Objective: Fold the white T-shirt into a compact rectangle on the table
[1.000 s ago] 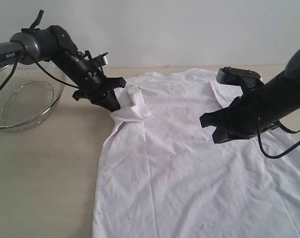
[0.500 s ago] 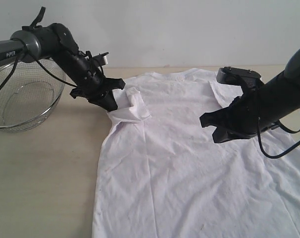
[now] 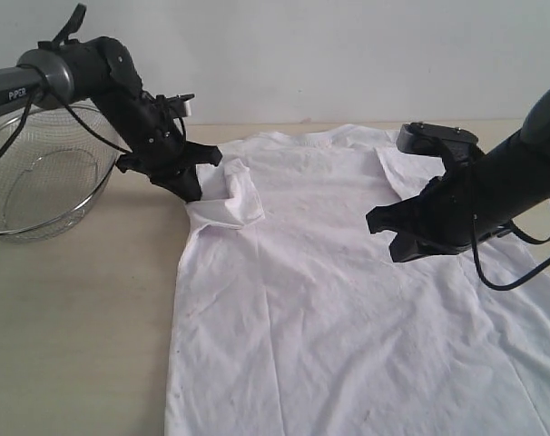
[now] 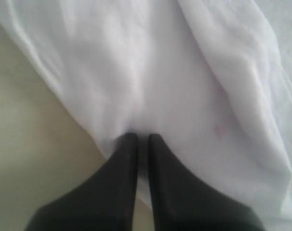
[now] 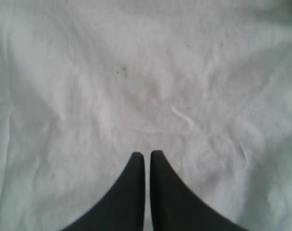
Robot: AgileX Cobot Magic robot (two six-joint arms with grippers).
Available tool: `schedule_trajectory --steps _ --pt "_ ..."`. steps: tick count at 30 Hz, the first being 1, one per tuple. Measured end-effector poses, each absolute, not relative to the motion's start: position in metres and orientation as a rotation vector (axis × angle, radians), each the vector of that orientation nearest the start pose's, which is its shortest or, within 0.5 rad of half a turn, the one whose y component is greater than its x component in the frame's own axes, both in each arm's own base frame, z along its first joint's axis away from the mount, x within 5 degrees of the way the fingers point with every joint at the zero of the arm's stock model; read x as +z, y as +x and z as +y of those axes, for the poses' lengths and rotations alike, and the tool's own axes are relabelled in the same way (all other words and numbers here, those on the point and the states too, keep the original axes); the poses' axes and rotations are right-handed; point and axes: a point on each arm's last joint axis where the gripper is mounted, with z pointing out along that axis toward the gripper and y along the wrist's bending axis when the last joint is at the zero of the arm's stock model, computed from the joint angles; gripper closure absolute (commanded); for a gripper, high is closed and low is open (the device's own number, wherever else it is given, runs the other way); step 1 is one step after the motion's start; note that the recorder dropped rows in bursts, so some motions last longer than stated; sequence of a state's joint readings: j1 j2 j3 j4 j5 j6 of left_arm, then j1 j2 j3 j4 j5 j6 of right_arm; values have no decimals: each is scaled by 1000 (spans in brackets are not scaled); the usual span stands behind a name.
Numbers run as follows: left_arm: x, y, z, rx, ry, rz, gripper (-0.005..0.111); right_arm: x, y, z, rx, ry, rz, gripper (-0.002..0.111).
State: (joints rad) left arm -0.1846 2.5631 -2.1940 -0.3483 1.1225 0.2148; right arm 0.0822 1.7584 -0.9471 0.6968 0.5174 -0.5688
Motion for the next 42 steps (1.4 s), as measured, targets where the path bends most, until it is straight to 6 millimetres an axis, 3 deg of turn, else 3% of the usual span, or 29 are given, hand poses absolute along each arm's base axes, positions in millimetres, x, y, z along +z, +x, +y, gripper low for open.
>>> schedule_trajectory --steps 9,17,23,29,32,37,42 --pt "118 510 -122 -427 401 2863 98 165 326 56 480 -127 2691 108" --pt "138 511 -140 -790 357 2735 98 166 326 56 475 -125 2685 108" --pt "173 502 -142 -825 421 2711 98 186 323 55 470 -136 2624 108" --pt "222 489 -138 -783 503 2677 98 228 307 53 456 -132 2538 108" --pt "235 480 -137 -780 506 2675 98 240 299 42 413 -60 2554 108" --pt "230 458 -132 -797 497 2756 98 250 288 12 374 56 2596 108" --pt "212 412 -129 -921 530 2848 98 251 276 -11 383 101 2674 108"
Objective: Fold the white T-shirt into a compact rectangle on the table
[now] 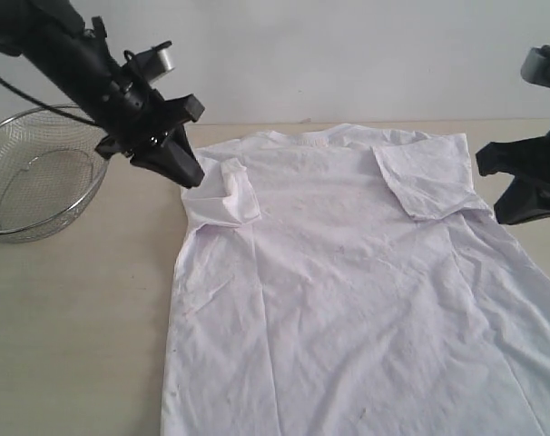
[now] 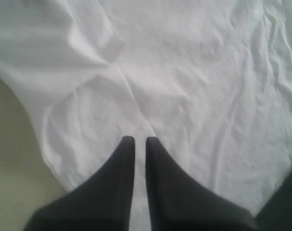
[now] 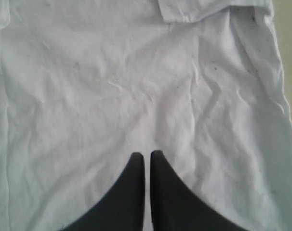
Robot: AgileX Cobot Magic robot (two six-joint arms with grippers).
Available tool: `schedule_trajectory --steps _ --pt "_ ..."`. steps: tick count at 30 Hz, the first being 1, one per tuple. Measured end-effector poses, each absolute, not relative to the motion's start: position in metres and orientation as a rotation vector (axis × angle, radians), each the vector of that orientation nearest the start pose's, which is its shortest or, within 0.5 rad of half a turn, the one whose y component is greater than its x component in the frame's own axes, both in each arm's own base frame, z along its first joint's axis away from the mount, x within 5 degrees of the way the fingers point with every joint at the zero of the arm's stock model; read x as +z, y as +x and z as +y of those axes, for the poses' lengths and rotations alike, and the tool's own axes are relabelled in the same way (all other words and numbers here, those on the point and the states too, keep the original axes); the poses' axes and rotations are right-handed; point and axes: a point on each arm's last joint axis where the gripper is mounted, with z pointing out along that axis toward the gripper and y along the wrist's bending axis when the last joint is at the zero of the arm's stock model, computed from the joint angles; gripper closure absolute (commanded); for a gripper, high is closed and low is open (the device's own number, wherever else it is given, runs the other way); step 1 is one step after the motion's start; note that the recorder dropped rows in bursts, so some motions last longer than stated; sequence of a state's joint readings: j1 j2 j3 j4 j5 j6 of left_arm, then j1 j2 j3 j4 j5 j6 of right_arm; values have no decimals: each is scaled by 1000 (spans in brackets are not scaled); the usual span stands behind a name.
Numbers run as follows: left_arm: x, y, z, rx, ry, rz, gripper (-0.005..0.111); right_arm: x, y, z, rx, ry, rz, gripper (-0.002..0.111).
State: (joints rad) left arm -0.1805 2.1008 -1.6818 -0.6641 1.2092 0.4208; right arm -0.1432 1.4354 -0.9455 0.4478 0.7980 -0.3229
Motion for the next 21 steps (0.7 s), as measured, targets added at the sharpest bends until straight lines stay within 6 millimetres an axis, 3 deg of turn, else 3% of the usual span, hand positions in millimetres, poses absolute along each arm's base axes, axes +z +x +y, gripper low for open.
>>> schedule_trajectory --steps 5,6,9,16,17,21 --pt "220 365 -124 -990 534 2793 98 253 271 -22 384 77 2684 108" --pt "227 345 -120 -976 528 2760 98 254 271 -22 385 49 2682 108" --pt "239 315 -113 -942 501 2714 98 254 269 -22 391 37 2685 108" --pt "237 257 -104 -959 486 2691 96 250 265 -20 424 48 2713 108" --pt "232 251 -103 -959 480 2704 94 247 264 -19 429 56 2721 108" --pt "214 237 -102 -1015 454 2729 64 221 248 -23 352 145 2811 108"
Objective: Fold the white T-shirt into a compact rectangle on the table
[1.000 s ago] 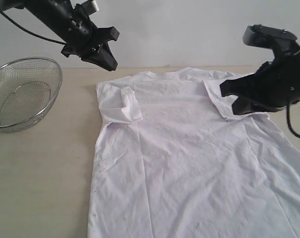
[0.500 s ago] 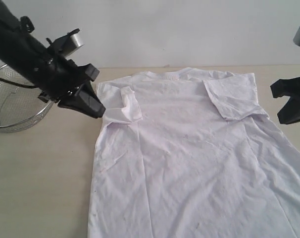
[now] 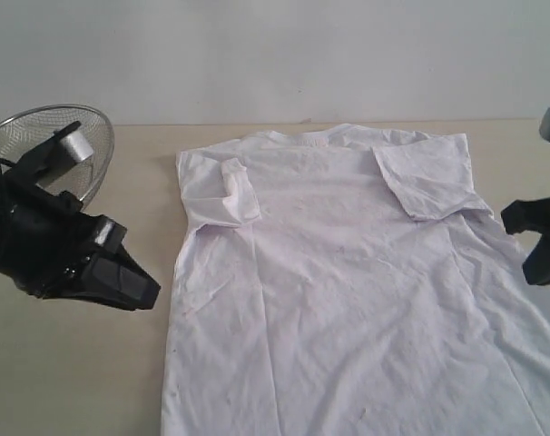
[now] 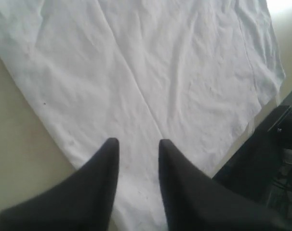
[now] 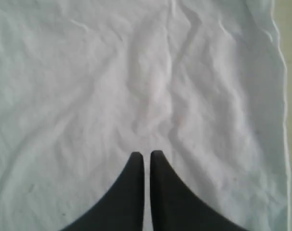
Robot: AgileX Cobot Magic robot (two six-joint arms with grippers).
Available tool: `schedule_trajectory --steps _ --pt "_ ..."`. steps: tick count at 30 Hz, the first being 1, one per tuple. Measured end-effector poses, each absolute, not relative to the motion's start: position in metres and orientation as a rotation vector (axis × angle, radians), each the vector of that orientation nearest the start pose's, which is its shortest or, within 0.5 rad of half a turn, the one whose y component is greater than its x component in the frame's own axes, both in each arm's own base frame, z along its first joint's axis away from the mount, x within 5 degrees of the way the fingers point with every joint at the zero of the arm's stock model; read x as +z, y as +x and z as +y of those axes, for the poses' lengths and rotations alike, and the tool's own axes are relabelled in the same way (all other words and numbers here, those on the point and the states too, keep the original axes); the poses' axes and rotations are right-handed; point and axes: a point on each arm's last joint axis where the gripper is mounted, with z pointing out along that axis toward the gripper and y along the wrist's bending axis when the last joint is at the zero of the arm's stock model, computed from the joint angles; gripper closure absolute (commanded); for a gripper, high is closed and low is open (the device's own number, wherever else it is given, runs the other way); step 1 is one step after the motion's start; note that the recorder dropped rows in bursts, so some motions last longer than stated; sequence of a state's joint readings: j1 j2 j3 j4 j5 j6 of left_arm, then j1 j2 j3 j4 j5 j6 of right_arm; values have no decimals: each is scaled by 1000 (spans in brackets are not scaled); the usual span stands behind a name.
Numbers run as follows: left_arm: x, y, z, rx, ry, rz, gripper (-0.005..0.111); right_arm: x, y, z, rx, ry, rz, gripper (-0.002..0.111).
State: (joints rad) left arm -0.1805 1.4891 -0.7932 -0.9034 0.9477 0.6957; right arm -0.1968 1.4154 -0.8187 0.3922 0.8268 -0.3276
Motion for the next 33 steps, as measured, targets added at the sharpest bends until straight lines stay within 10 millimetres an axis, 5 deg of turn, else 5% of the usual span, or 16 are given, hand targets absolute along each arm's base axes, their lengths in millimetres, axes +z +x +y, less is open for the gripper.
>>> schedule_trajectory --steps 3,10,19,26,33 --pt "210 233 -104 -1068 405 2721 56 215 243 -28 279 189 2854 104" --pt "191 214 -101 -1101 363 2813 56 211 233 -37 129 201 2964 48" --pt "176 190 -98 -1180 340 2962 56 206 220 -38 94 189 3085 48" --pt "158 167 -93 -1173 266 3073 56 178 192 -32 123 286 3209 48" --pt "151 163 -93 -1187 188 3041 56 170 188 -31 115 329 3192 48"
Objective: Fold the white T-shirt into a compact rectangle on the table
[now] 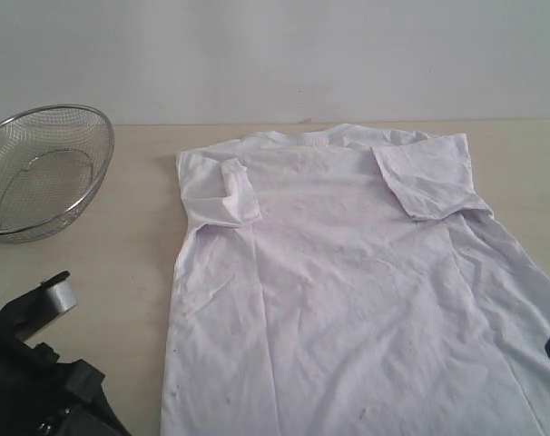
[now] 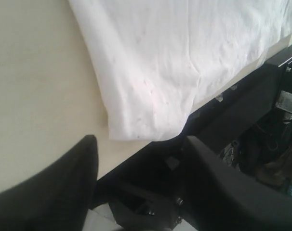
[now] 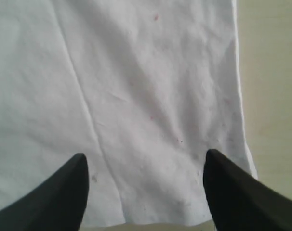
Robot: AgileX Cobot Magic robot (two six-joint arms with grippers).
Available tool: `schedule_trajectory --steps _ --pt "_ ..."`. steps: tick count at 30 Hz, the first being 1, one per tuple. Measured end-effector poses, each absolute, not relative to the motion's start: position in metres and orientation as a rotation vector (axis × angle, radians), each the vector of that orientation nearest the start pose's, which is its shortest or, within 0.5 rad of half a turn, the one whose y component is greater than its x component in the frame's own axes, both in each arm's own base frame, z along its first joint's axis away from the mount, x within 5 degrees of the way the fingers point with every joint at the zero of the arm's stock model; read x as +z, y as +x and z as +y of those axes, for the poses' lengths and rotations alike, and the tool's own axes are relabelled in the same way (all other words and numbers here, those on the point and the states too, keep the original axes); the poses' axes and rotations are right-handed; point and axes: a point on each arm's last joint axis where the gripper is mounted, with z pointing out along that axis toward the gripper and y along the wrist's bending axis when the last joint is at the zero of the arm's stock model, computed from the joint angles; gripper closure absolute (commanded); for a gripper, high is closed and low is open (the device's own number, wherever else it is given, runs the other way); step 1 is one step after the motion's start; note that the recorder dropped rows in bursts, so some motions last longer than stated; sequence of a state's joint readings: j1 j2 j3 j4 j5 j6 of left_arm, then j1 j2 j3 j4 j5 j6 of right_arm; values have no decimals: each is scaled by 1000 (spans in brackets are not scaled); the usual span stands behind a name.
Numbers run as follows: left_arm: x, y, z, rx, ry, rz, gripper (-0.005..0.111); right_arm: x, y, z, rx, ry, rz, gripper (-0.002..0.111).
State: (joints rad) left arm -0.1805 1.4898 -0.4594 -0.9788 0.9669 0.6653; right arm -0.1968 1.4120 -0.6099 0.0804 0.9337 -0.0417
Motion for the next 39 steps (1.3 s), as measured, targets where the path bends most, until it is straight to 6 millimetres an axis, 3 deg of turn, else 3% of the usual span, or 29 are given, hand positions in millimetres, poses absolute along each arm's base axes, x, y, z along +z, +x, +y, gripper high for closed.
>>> schedule_trajectory --steps 6,15,25,28,34,39 --pt "148 163 -101 -1150 222 3033 56 169 186 -39 -22 345 3198 48" --pt "127 166 -108 -1085 196 3096 56 170 185 -47 -173 311 3201 48" --pt "107 171 -112 -1143 133 3106 56 167 186 -49 -202 290 3210 48" --pt "102 171 -113 -1148 117 3129 56 157 188 -50 -203 327 3259 48" --pt "104 173 -117 -1208 122 3075 56 155 190 -50 -202 353 3247 48" --pt "92 163 -129 -1244 206 3151 56 155 183 -67 -150 577 3230 48"
